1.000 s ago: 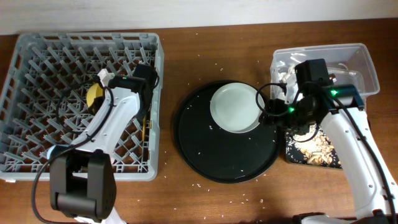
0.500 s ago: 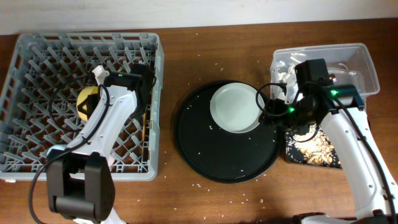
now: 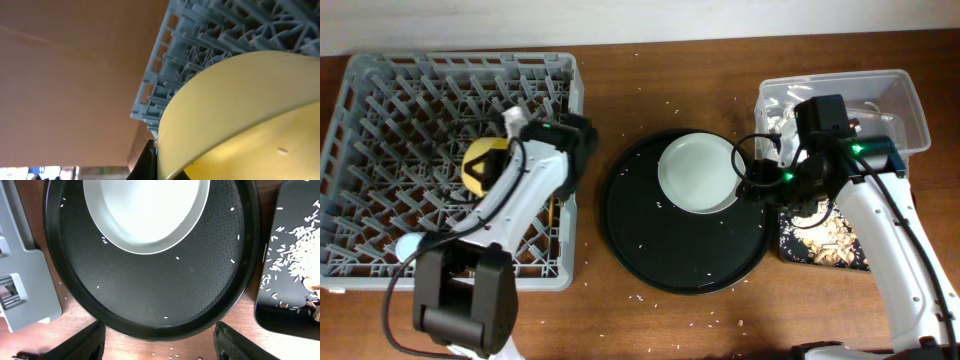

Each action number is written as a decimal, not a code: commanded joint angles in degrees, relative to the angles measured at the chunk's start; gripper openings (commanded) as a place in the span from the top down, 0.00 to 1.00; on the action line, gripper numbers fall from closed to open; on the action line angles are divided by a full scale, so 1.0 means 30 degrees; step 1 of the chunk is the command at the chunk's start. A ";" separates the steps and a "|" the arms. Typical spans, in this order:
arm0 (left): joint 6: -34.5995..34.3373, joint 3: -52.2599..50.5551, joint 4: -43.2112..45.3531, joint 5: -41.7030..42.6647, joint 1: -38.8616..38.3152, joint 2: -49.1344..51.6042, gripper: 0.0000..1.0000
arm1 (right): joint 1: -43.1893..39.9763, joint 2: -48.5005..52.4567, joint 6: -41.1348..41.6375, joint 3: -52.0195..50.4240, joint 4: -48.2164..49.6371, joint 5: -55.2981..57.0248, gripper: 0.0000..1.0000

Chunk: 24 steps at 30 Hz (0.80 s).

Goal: Sort waste into correct bins and load items into the dishwasher rack
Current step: 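Set the yellow bowl on its side in the rack and release, then reach the left gripper to the white plate on the black tray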

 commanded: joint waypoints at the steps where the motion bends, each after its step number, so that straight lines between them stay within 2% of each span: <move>1: 0.0146 0.0095 -0.0066 -0.1042 0.0197 0.0211 1.00 | -0.0036 -0.0270 -0.0146 0.0255 -0.0029 -0.0102 0.30; 7: 0.0138 0.0080 0.0131 -0.0066 0.1647 0.0874 1.00 | -0.0036 -0.0270 -0.0146 0.0255 0.0007 -0.0102 0.29; 10: 0.0138 0.0058 0.0444 0.1683 0.1632 0.0976 1.00 | -0.0036 -0.0270 -0.0146 0.0255 0.0066 -0.0102 0.29; 12: 0.0138 0.0058 0.0488 0.4102 0.1639 0.1115 1.00 | -0.0036 -0.0270 -0.0153 0.0255 0.0044 -0.0102 0.29; 17: 0.0146 0.0058 0.0051 0.5486 0.1639 0.1115 0.97 | -0.0036 -0.0270 -0.0153 0.0255 0.0044 -0.0102 0.30; 21: 0.0146 0.0058 -0.0233 0.5552 0.1639 0.1115 0.95 | -0.0036 -0.0270 -0.0146 0.0255 0.0044 -0.0102 0.30; 23: 0.0146 0.0058 -0.0306 0.5442 0.1639 0.1115 0.73 | -0.0036 -0.0270 -0.0153 0.0255 0.0044 -0.0102 0.30; 24: 0.0146 0.0066 -0.0393 0.5603 0.1639 0.1115 0.67 | -0.0036 -0.0270 -0.0153 0.0255 0.0044 -0.0102 0.29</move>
